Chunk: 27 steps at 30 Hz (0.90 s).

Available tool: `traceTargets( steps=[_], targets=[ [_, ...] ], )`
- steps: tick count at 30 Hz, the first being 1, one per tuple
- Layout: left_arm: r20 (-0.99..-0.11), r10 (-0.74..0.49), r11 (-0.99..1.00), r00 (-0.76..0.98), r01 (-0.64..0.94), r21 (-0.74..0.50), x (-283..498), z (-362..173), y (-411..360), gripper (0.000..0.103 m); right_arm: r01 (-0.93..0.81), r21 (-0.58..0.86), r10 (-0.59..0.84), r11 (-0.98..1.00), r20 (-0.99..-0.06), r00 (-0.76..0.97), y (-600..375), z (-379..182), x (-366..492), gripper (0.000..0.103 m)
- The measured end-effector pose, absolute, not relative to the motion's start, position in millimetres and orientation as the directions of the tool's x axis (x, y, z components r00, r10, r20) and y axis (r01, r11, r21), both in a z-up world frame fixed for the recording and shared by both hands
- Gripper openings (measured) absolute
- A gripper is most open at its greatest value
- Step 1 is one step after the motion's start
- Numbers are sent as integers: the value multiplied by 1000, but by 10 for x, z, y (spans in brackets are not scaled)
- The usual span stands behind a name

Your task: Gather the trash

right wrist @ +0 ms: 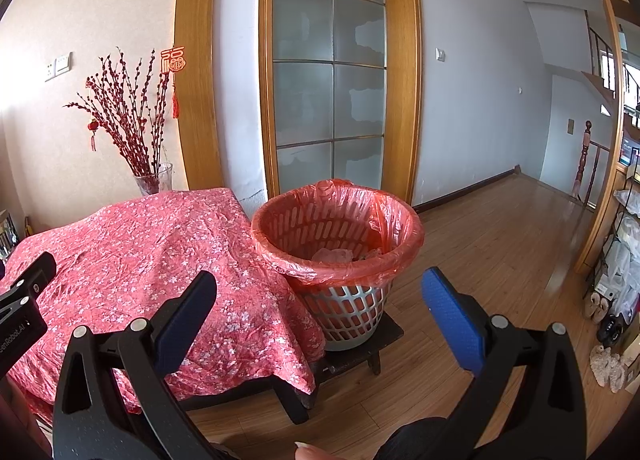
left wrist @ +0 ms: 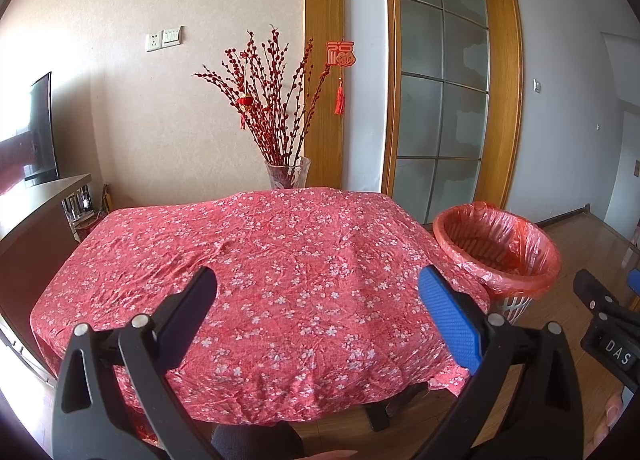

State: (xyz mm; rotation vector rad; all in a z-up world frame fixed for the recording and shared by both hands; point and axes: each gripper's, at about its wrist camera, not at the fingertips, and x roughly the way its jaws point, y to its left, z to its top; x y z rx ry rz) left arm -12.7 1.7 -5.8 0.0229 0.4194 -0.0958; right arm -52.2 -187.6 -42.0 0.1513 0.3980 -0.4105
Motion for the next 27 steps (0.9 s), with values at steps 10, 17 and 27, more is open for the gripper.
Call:
traceTargets(
  steps=[10,17,27],
  targets=[
    [-411,-89,995,907,101,7,-127,-80,6,99,416,68,-354,907,-413,839,-1926,-436,-526,101],
    [-413,-89,995,906,101,9,-128,-86,-6,99,416,68,-354,907,-413,839,-1929,-437,-523,101],
    [-413,-89,995,906,102,9,-125,-88,-4,99,416,68,-354,907,-414,839,-1933,-447,-522,101]
  ],
)
